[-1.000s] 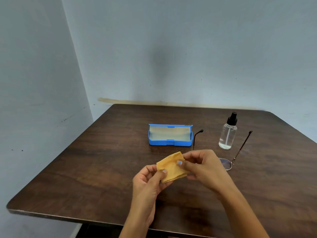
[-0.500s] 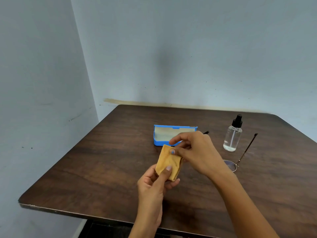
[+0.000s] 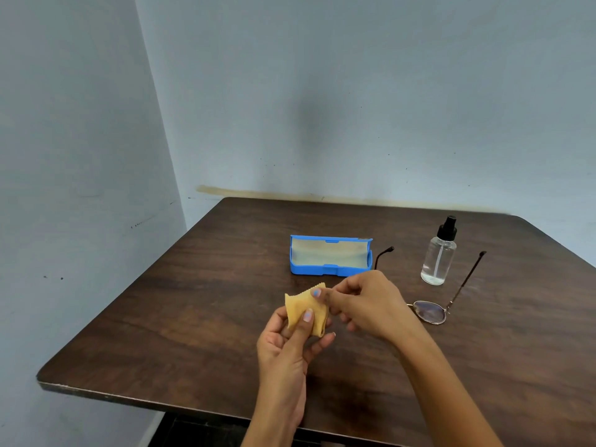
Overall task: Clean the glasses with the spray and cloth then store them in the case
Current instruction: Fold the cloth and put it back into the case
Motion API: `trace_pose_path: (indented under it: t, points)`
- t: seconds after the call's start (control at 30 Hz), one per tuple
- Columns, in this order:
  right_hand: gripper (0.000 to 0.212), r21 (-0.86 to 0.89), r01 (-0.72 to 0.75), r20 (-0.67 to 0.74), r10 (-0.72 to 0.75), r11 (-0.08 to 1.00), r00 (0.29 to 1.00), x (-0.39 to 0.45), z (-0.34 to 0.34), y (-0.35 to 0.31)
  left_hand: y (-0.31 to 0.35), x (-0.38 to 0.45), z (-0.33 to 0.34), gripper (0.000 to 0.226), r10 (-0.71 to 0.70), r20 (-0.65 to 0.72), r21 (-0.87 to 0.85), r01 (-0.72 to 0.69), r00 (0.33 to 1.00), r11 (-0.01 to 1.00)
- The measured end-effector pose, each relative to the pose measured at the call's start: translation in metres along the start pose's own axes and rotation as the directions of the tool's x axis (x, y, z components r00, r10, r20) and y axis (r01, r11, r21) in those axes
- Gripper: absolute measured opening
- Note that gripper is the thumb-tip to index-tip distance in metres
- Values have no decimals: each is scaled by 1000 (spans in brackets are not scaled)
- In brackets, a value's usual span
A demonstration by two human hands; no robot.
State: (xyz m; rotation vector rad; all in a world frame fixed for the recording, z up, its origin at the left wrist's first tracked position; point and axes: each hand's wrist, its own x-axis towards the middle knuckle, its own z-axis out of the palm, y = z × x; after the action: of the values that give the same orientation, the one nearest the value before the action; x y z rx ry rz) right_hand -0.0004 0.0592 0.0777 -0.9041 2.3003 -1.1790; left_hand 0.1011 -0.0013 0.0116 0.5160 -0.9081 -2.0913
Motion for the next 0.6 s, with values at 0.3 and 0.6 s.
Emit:
trace_pose_path:
  t: [0.3,0.6]
  points:
    - [15,26,47,-102,-44,999,994,3,2,-2,-6,1,-2,27,98,22,109,-100,995,989]
    - [7,26,134,-122,-130,991,984,3,5,0,-6,-1,-1,22,112,-4,142,-110,994,984]
